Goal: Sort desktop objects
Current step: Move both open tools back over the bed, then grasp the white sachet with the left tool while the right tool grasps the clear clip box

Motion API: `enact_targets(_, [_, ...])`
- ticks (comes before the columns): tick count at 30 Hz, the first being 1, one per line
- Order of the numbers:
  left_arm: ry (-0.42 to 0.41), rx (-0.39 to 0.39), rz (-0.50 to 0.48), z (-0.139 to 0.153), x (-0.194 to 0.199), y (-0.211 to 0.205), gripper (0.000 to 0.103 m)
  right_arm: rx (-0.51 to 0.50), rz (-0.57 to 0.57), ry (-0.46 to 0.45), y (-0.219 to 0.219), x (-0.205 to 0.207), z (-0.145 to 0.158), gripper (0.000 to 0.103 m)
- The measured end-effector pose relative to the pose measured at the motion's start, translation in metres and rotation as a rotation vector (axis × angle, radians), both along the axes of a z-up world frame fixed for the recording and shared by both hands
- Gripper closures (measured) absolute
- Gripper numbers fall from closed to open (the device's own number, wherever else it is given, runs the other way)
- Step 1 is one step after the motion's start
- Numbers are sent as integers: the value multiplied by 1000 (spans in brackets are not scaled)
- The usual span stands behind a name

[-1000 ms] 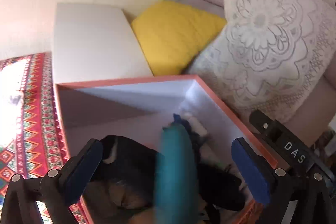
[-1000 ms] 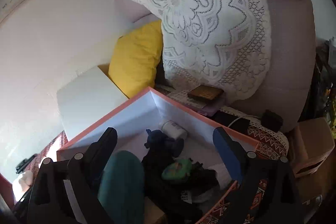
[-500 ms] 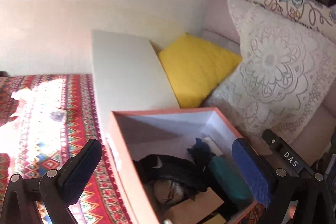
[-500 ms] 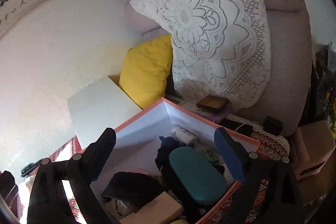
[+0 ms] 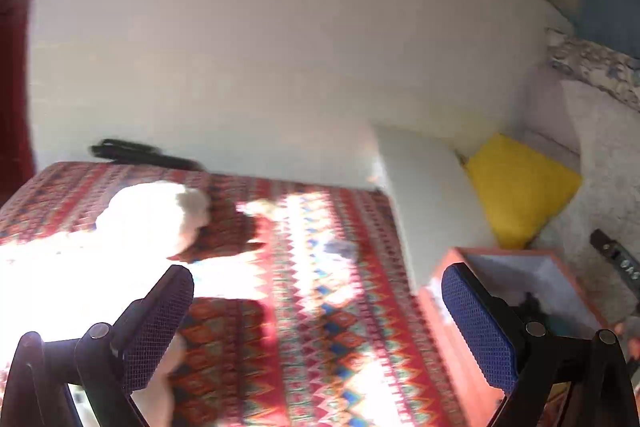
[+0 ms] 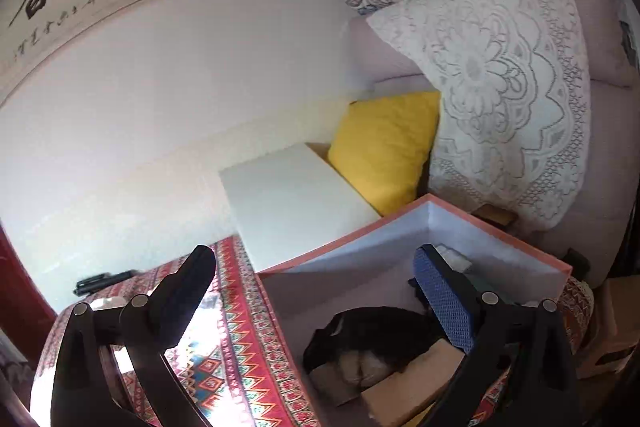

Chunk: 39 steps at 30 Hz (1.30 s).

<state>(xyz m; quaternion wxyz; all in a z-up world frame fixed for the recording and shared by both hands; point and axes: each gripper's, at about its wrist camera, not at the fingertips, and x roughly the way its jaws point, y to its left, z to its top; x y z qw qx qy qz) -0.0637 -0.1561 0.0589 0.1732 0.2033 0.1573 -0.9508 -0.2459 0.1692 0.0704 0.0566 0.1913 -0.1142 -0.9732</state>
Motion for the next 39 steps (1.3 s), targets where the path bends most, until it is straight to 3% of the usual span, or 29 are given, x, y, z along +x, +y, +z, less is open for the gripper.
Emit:
enact_targets(6, [-86,89,388,-40,128,-152,1,12,174,1,-71,9,-5,1])
enact_targets(10, [-135,171,563,-73,200,-225,1,-16,340,-33,-121,13,-17,1])
enact_targets(14, [-213,262,587,-115,229,-278,1,-21,468,-134,-168,8,-47,1])
enact_targets(18, [-330,417,591,-169,238,-328,1,40,510,-207,-204,3,-74,1])
enact_targets(23, [-434,551,551,-230,240,-353,1,70,535,-247,-229,-6,-93,1])
enact_targets(24, [-462,545,551,-238,237,-354,1,72,538,-254,-232,-8,-95,1])
enact_targets(26, [-492,449,561,-239,228,-347,1,87,542,-267,-240,-12,-102,1])
enact_targets(30, [-475,366,577,-238,220,-333,6,126,540,-277,-254,-26,-115,1])
enact_targets(32, [-454,337,574,-234,218,-325,23,143,513,-282,-255,-38,-123,1])
enact_targets(35, [-402,327,540,-227,214,-314,41,113,473,-328,-246,-68,-135,1])
enact_targets(39, [-401,292,446,-224,184,-299,42,57,429,-406,-240,-114,-157,1])
